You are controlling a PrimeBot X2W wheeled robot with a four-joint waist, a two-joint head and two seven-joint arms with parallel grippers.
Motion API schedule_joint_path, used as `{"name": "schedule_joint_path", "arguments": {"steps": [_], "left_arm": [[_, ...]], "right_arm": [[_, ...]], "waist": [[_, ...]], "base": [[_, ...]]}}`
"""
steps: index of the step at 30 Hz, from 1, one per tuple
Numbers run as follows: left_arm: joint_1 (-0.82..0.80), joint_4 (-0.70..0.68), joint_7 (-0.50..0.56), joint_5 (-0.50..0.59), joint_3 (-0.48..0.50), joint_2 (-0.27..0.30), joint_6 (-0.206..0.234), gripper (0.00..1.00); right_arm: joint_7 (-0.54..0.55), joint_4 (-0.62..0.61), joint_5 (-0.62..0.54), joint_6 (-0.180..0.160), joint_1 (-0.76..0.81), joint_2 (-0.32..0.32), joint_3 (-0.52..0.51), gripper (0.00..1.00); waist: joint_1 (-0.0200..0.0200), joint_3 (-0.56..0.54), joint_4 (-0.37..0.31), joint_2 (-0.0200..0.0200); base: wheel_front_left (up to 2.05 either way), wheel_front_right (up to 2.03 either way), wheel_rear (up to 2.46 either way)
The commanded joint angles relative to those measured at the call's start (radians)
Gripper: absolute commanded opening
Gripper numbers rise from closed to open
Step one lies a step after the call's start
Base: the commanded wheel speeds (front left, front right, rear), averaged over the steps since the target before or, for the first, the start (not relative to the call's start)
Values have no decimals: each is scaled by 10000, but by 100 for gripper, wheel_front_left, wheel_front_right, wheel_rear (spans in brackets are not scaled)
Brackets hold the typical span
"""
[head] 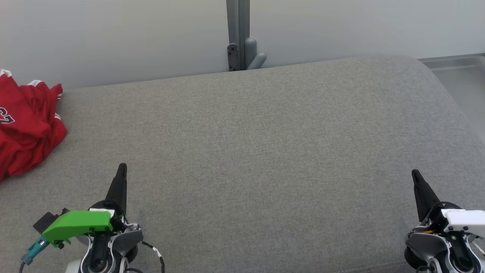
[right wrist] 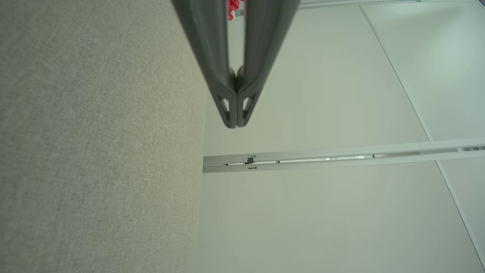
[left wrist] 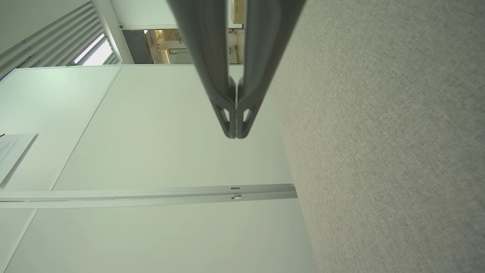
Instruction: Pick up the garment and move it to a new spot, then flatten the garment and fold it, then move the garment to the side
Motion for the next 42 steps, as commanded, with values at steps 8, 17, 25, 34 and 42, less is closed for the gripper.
{"name": "schedule_joint_path", "arguments": {"steps": [8, 17, 25, 34, 42], "left_arm": [[-149, -18, 5, -63, 21, 56, -62, 0], [-150, -18, 5, -63, 21, 56, -62, 0], [-150, -18, 5, -63, 21, 56, -62, 0], [-150, -18, 5, -63, 21, 56, -62, 0], [-150, -18, 5, -63, 21, 57, -62, 0]], "right_arm": [[36, 22, 54, 5, -71, -48, -18, 0], [36, 22, 54, 5, -71, -48, -18, 0], [36, 22, 54, 5, -71, -48, -18, 0], [36, 22, 54, 5, -71, -48, -18, 0], [36, 22, 54, 5, -71, -48, -18, 0]], "waist": [[0, 0, 0, 0], [0, 0, 0, 0], [0, 0, 0, 0], [0, 0, 0, 0], [0, 0, 0, 0]], "base": [[0, 0, 0], [0, 0, 0], [0, 0, 0], [0, 0, 0], [0, 0, 0]]}}
